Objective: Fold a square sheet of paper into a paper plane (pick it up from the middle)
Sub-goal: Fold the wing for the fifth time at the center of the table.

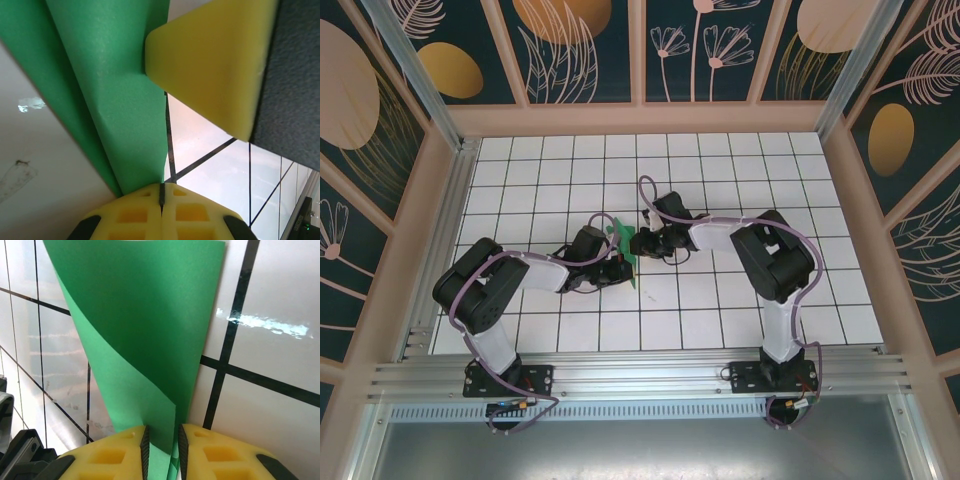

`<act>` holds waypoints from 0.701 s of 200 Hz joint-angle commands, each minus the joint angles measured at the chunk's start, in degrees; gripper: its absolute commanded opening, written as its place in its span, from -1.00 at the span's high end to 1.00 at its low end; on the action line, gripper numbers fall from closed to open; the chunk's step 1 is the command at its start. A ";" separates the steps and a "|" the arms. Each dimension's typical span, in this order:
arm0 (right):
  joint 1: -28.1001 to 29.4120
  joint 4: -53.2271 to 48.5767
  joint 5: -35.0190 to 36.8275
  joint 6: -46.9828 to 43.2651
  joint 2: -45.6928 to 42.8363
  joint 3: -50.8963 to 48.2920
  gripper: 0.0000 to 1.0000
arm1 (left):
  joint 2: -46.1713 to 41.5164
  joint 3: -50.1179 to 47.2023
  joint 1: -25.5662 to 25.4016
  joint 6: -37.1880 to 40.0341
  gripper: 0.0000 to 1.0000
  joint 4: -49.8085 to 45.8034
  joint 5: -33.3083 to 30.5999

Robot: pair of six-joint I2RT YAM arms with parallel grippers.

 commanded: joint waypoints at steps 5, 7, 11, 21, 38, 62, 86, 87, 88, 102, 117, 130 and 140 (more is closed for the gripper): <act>0.02 1.45 -1.03 -1.21 1.44 1.99 0.61 | 4.83 -1.36 -0.41 2.36 0.92 -4.72 -5.25; 0.02 1.44 -1.01 -1.21 1.42 1.99 0.62 | 4.81 -1.37 -0.40 2.33 0.93 -4.70 -5.28; 0.02 1.55 -1.07 -1.17 1.50 2.00 0.65 | 4.83 -1.37 -0.40 2.38 0.92 -4.77 -5.29; -0.07 1.45 -0.92 -1.28 1.49 2.00 0.75 | 4.74 -1.37 -0.41 2.32 0.92 -4.77 -5.34; -0.11 0.94 0.14 -1.45 1.47 1.95 0.90 | 4.32 -1.29 -0.42 2.21 0.91 -4.79 -5.30; -0.07 -0.09 2.19 -1.57 1.63 1.65 0.96 | 2.77 -0.73 -0.42 1.68 0.84 -4.80 -4.84; 0.11 -1.44 3.97 -1.66 2.13 1.73 0.97 | 0.62 -1.22 -0.40 -0.02 0.75 -1.37 -2.05; 0.11 -1.50 3.99 -1.66 2.14 1.73 0.97 | 0.57 -1.26 -0.40 -0.14 0.75 -1.18 -1.87; 0.11 -1.53 4.04 -1.61 2.19 1.69 0.97 | 0.46 -1.31 -0.44 -0.20 0.74 -1.00 -1.69; 0.19 -2.24 4.87 -1.61 2.54 1.93 0.97 | -0.32 -2.11 -0.48 -1.17 0.72 1.27 0.18; 0.29 -2.52 5.15 -1.48 2.74 2.00 0.97 | -0.70 -2.90 -0.40 -1.55 0.70 2.56 1.17; 0.45 -2.65 5.24 -1.35 3.02 2.08 0.98 | -0.70 -3.32 -0.43 -1.78 0.69 3.28 1.56; 0.54 -2.76 5.32 -1.21 3.20 2.17 0.98 | -0.73 -3.82 -0.40 -2.24 0.68 4.32 2.18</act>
